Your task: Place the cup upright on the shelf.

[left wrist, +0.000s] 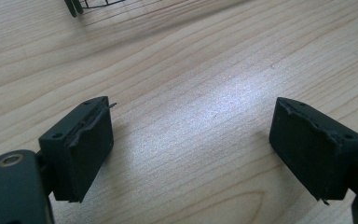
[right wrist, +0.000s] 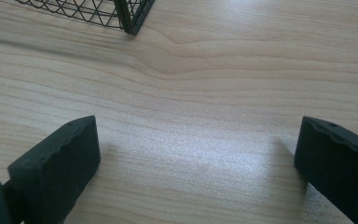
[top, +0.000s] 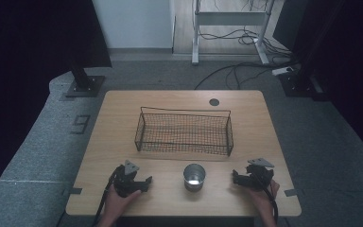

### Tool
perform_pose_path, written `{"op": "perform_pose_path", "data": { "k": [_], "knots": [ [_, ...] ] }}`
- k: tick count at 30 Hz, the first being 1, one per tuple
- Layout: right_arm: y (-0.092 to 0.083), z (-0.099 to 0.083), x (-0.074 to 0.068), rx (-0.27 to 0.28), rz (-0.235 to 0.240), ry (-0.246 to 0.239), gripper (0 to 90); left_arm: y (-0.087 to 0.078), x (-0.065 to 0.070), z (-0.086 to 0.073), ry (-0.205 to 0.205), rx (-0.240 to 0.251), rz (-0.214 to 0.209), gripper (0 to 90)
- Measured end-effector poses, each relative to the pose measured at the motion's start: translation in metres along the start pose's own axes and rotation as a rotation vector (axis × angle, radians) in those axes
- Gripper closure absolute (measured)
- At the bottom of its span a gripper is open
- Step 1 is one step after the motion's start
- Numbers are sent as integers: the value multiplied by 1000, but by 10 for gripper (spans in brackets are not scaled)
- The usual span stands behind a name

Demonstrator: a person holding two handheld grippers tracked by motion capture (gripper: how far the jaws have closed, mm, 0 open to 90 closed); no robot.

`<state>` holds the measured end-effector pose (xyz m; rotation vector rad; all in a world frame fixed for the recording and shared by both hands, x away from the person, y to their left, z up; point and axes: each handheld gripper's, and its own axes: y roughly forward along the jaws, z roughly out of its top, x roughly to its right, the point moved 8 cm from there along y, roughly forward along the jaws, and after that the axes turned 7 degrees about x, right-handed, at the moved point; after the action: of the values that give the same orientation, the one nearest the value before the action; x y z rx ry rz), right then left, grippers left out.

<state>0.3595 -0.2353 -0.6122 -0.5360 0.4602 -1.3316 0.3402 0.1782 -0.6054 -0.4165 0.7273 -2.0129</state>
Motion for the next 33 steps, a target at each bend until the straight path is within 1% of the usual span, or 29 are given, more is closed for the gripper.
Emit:
{"op": "perform_pose_path", "data": {
  "k": [4, 5, 6, 11, 13, 14, 15, 16, 17, 18, 19, 20, 21, 22, 24, 25, 29, 33],
  "knots": [
    [0, 0, 0, 0, 1, 0, 3, 0, 2, -1, 12, -6, -15, 110],
    [0, 0, 0, 6, -3, 3, 17, 0, 2, -1, 12, -6, -16, 108],
    [-3, 0, 0, 15, -16, 6, 45, 0, 3, -1, 12, -7, -16, 104],
    [-5, 0, 1, 27, -28, 7, 75, 0, 2, -1, 12, -7, -17, 102],
    [-9, 2, -1, 42, -7, 33, 92, 0, 2, -1, 12, -7, -17, 101],
    [-10, 4, -3, 51, 14, 52, 96, 0, 2, -1, 12, -7, -17, 100],
    [-10, 4, -3, 51, 14, 52, 96, 0, 2, -1, 12, -7, -17, 100],
    [-12, 6, -4, 60, 22, 58, 100, 0, 2, -1, 12, -7, -17, 100],
    [-16, 10, -5, 81, 16, 52, 101, 0, 2, 0, 11, -7, -17, 99],
    [-16, 10, -5, 81, 16, 52, 101, 0, 2, 0, 11, -7, -17, 99],
    [-18, 11, -6, 85, 22, 65, 104, 0, 2, 0, 11, -7, -17, 99],
    [-22, 15, -7, 105, 45, 81, 111, 1, 2, 0, 11, -6, -17, 99],
    [-22, 15, -7, 105, 45, 81, 111, 1, 2, 0, 11, -6, -17, 99],
    [-27, 18, -8, 122, 49, 83, 116, 1, 2, 0, 11, -6, -17, 99],
    [-28, 19, -8, 127, 50, 84, 118, 1, 2, 0, 11, -7, -17, 99],
    [-34, 24, -9, 151, 56, 86, 118, 1, 2, 0, 11, -7, -17, 99],
    [-39, 27, -11, 163, 62, 85, 120, 1, 2, 0, 11, -6, -18, 99],
    [-45, 32, -19, 178, 88, 70, 120, 1, 2, 0, 11, -6, -18, 99]
  ]
}}
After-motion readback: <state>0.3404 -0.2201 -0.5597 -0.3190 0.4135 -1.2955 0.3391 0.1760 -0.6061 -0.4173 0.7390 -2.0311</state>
